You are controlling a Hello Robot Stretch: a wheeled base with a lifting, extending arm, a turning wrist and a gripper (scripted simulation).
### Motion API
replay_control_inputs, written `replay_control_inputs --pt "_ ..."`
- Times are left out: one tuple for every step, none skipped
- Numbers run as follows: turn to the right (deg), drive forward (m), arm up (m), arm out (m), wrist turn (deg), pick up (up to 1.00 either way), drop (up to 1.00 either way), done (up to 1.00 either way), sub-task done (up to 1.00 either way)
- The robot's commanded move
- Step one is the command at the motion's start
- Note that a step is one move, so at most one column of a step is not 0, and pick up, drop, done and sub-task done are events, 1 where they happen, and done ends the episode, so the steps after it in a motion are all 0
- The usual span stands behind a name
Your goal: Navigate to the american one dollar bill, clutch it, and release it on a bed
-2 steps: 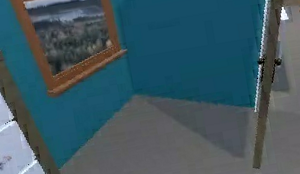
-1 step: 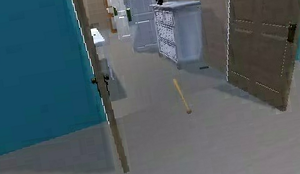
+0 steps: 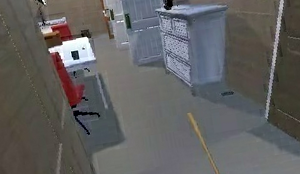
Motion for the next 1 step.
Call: replay_control_inputs --pt "3.0 0.00 0.00 0.00 0.0 0.00 0.00 0.00 0.00"
